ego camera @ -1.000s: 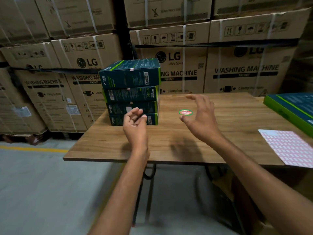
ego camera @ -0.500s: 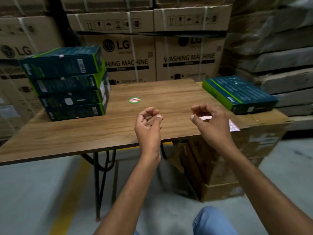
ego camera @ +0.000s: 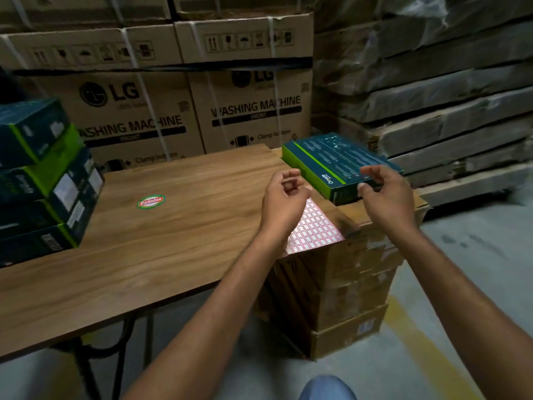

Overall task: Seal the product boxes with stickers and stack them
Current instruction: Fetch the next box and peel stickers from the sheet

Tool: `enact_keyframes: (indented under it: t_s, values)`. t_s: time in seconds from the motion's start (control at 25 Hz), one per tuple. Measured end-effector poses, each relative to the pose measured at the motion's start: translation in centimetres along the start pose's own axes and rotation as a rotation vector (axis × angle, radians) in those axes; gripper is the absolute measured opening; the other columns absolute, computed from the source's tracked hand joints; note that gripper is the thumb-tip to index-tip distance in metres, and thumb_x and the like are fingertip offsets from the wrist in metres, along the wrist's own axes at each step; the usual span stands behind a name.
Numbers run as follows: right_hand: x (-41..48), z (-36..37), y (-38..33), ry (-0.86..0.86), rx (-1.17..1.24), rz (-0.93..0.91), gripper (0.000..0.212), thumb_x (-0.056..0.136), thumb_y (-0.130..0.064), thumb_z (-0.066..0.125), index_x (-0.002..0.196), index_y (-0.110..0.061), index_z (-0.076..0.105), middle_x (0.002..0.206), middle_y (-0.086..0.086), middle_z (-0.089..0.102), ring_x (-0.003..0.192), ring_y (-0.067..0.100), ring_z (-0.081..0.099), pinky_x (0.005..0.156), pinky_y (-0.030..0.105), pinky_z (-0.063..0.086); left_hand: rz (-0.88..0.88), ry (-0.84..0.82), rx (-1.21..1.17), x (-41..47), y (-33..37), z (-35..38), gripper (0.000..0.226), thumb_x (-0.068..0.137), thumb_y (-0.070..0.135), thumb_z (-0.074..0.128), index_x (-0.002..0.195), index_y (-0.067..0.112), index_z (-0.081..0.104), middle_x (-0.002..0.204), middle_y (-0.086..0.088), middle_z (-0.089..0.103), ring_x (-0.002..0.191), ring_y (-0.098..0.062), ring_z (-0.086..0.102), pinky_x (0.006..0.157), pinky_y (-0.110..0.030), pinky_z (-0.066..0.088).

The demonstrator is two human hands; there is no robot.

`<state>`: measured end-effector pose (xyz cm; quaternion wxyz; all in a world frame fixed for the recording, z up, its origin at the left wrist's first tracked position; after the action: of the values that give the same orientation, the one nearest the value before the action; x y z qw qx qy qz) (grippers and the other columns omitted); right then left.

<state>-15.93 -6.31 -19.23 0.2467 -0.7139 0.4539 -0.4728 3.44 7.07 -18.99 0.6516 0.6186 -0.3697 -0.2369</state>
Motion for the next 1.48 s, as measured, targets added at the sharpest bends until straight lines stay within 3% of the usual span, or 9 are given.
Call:
enact_keyframes:
  t_s: [0.16, 0.4, 0.56, 0.76, 0.92, 1.12, 1.28, 1.4, 1.48]
  values:
    - [4.8, 0.5, 4.3, -0.091, -0.238, 0.074, 0.055, 0.089, -0.008, 0.07, 0.141, -0.023, 0.058, 0.146, 0.01, 0.052, 0.136, 0.029, 0.043, 0.112, 0.042, 0.038, -0.032, -0.153, 0.399, 5.2, -1.6, 5.1, 0.057, 0.092, 0.027, 0.075, 0.144, 0.028, 0.053, 0.139, -0.003, 0.063, 0.129, -0.023, 0.059, 0.107, -0.046, 0.051]
    - [10.6, 1.8, 9.0, -0.145, -0.298, 0.103, 0.068, 0.082, -0.009, 0.073, 0.145, -0.024, 0.051, 0.156, 0.008, 0.038, 0.144, 0.03, 0.034, 0.119, 0.047, 0.033, -0.125, -0.293, 0.721, 10.3, -5.2, 9.9, 0.079, 0.096, 0.041, 0.071, 0.161, 0.031, 0.028, 0.156, -0.007, 0.048, 0.143, -0.033, 0.044, 0.117, -0.049, 0.038]
    - [13.1, 2.5, 12.7, -0.233, -0.288, 0.224, 0.084, 0.08, -0.018, 0.076, 0.152, -0.036, 0.036, 0.161, 0.009, 0.029, 0.149, 0.036, 0.026, 0.121, 0.057, 0.03, -0.166, -0.355, 0.735, 12.1, -7.5, 11.1, 0.09, 0.093, 0.045, 0.076, 0.164, 0.031, 0.022, 0.162, -0.005, 0.043, 0.146, -0.032, 0.043, 0.119, -0.051, 0.038]
    - [13.5, 2.9, 14.0, -0.331, -0.161, 0.237, 0.085, 0.078, 0.002, 0.083, 0.147, -0.033, 0.048, 0.153, 0.009, 0.031, 0.14, 0.033, 0.041, 0.111, 0.045, 0.047, -0.068, -0.277, 0.721, 12.8, -7.0, 11.3, 0.081, 0.092, 0.032, 0.081, 0.159, 0.026, 0.038, 0.156, -0.006, 0.05, 0.14, -0.029, 0.05, 0.112, -0.042, 0.047]
    - [13.1, 1.5, 13.2, -0.229, -0.175, 0.14, 0.089, 0.067, -0.003, 0.093, 0.137, -0.039, 0.053, 0.152, 0.005, 0.027, 0.145, 0.028, 0.03, 0.121, 0.048, 0.038, 0.036, -0.138, 0.629, 12.6, -5.3, 10.7, 0.054, 0.091, 0.032, 0.082, 0.14, 0.023, 0.062, 0.143, -0.004, 0.063, 0.129, -0.025, 0.059, 0.102, -0.037, 0.052]
    - [12.9, -0.9, 10.0, -0.087, -0.344, -0.044, 0.097, 0.067, -0.015, 0.095, 0.145, -0.043, 0.043, 0.153, 0.01, 0.023, 0.144, 0.035, 0.024, 0.117, 0.058, 0.037, 0.114, -0.074, 0.494, 11.8, -3.0, 10.5, 0.065, 0.082, 0.021, 0.09, 0.141, 0.025, 0.063, 0.142, -0.001, 0.064, 0.125, -0.019, 0.061, 0.099, -0.034, 0.054]
    - [12.5, -2.7, 7.9, 0.08, -0.254, -0.113, 0.086, 0.069, -0.015, 0.096, 0.14, -0.035, 0.052, 0.151, 0.013, 0.029, 0.142, 0.032, 0.029, 0.115, 0.049, 0.043, 0.241, -0.029, 0.382, 11.3, -0.6, 9.6, 0.08, 0.072, 0.017, 0.096, 0.143, 0.027, 0.061, 0.137, 0.001, 0.066, 0.124, -0.013, 0.061, 0.102, -0.03, 0.056]
    - [11.8, -3.5, 6.0, 0.138, -0.193, -0.149, 0.086, 0.065, -0.018, 0.098, 0.138, -0.033, 0.054, 0.148, 0.011, 0.032, 0.14, 0.028, 0.034, 0.111, 0.04, 0.046, 0.34, -0.026, 0.382, 10.4, 1.6, 8.9, 0.085, 0.07, 0.013, 0.096, 0.144, 0.027, 0.057, 0.129, 0.015, 0.063, 0.116, 0.001, 0.056, 0.09, -0.004, 0.049]
    - [10.9, -4.0, 4.6, 0.173, -0.157, -0.166, 0.085, 0.066, -0.016, 0.097, 0.138, -0.031, 0.054, 0.149, 0.011, 0.033, 0.139, 0.027, 0.036, 0.109, 0.04, 0.049, 0.421, -0.018, 0.414, 9.5, 3.4, 8.1, 0.083, 0.068, 0.013, 0.097, 0.142, 0.025, 0.06, 0.127, 0.015, 0.066, 0.11, 0.008, 0.056, 0.086, 0.001, 0.048]
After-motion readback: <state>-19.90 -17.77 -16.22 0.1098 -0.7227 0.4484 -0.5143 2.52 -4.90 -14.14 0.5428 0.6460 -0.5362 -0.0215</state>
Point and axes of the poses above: each hand's wrist, its own x-axis towards the middle knuckle, its own z-axis out of the palm, y = z × x, the point moved 8 cm from there along x, towards the middle knuckle
